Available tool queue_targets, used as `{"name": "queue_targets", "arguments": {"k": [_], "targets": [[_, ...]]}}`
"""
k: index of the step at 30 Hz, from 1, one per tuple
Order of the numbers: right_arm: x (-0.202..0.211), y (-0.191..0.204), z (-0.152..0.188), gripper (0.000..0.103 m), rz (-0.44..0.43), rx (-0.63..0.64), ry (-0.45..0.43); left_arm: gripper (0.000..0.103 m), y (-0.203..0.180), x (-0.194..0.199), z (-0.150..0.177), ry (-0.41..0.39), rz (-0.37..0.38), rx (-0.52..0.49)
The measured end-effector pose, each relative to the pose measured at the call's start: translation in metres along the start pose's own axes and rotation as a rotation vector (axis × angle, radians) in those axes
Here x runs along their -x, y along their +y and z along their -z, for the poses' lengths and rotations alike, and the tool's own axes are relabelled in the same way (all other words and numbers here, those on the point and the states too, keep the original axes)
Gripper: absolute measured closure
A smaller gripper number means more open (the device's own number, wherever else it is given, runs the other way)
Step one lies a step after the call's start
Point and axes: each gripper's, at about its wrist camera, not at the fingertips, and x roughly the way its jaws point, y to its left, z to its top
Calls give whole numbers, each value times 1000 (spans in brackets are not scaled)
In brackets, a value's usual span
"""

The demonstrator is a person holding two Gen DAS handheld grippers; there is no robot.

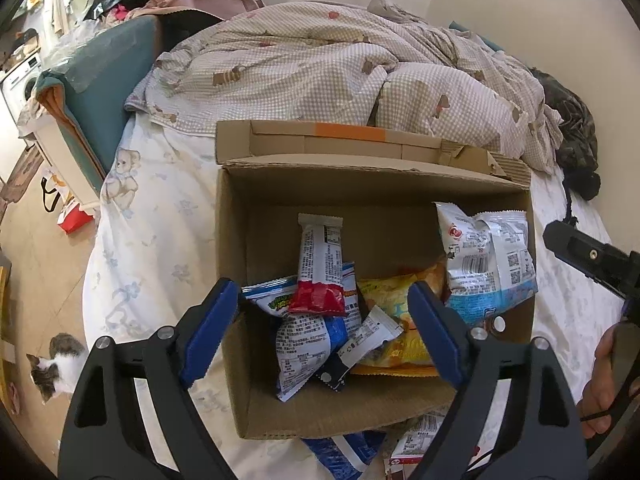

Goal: Organize snacks
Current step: 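Lower the snack bar into the box with left gripper while right lowers white-blue packet, then withdraw both open grippers from the box toward the remaining snacks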

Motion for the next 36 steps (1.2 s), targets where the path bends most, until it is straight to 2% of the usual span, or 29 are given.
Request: {"name": "queue_targets", "arguments": {"k": [13,25,29,32,36], "targets": [[24,7,23,13,24,24,11,18,8,36,10,-57,-10,-8],[57,10,62,13,35,5,15,18,19,80,40,-129,-9,54],[65,12,76,11,32,3,25,2,19,99,52,-172,-3,55],[73,12,87,2,52,-3,16,1,18,107,60,-189,-10,42],[83,18,101,0,79,30,-9,1,13,112,74,-194,-32,12]]}}
